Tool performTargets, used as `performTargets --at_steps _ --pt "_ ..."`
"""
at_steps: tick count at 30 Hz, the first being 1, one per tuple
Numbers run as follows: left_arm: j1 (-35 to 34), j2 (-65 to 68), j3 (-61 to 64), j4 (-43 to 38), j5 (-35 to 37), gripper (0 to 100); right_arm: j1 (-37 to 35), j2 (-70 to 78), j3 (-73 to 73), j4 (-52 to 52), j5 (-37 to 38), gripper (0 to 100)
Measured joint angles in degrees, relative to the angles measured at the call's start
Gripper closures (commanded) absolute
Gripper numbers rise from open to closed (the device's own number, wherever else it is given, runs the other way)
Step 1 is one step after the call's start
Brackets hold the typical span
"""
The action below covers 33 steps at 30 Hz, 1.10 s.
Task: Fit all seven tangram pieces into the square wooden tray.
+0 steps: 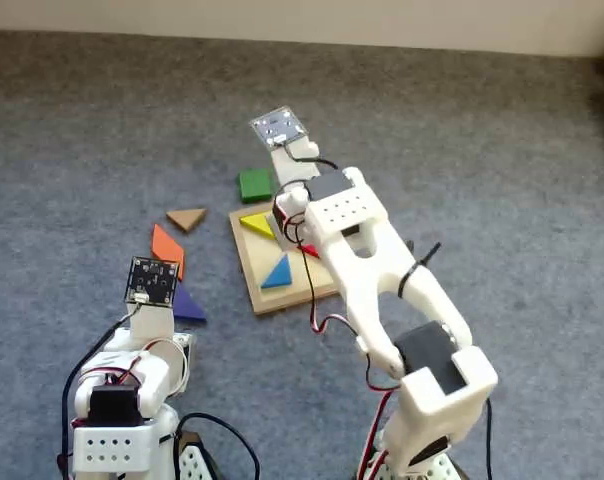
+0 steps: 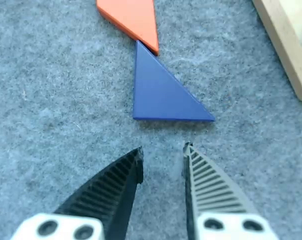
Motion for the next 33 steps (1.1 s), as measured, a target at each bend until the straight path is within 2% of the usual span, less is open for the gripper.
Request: performTargets --at_steps 6,20,33 --pt "0.0 0.0 0.0 0.0 0.0 86 0.0 -0.4 5.8 -0.1 0.0 99.2" --pt "0.0 0.0 0.0 0.0 0.0 86 -3.0 3.5 6.2 -1.6 0.4 99.2" --pt "0.0 0.0 0.0 0.0 0.0 86 -5.0 8.5 -0.4 -2.5 0.5 99.2"
